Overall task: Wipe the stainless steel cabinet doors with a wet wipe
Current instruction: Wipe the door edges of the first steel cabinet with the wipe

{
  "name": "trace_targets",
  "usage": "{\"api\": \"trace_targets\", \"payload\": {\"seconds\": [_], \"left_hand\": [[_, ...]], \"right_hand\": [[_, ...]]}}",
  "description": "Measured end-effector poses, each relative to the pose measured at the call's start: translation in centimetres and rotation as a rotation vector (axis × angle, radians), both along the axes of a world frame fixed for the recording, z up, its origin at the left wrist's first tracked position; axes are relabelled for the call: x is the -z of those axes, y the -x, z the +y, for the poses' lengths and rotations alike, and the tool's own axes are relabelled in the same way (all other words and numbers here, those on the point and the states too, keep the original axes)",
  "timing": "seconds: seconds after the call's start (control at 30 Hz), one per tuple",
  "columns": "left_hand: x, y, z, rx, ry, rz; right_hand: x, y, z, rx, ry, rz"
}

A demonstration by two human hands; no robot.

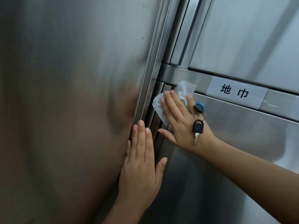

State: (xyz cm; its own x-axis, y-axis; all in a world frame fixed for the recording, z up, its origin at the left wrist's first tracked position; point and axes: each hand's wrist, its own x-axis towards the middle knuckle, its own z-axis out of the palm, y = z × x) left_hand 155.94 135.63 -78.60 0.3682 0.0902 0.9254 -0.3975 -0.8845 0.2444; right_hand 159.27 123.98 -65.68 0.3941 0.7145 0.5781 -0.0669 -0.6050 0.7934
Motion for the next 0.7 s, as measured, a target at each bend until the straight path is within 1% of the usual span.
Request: {"api": "trace_targets", "payload": {"seconds": [0.23,0.3,0.47,0.7], "left_hand": [[0.03,-0.08,0.20,0.005,0.000,-0.004],[0.04,-0.14,0.21,0.003,0.000,-0.007],[0.10,-0.28,0.27,0.020,0.014,-0.017],[0.17,-0.16,0.37,0.039,0.032,-0.024]], "right_hand": [[-0.42,-0.18,-0.39,-0.139,0.033,0.009],[-0.57,-0.17,-0.38,-0.123,0.043,0.013],[-0.56,-0.14,-0.47,0.037,0.086,0.007],[-0.23,0.16,-1.02,0.007,0.143,0.077]]}}
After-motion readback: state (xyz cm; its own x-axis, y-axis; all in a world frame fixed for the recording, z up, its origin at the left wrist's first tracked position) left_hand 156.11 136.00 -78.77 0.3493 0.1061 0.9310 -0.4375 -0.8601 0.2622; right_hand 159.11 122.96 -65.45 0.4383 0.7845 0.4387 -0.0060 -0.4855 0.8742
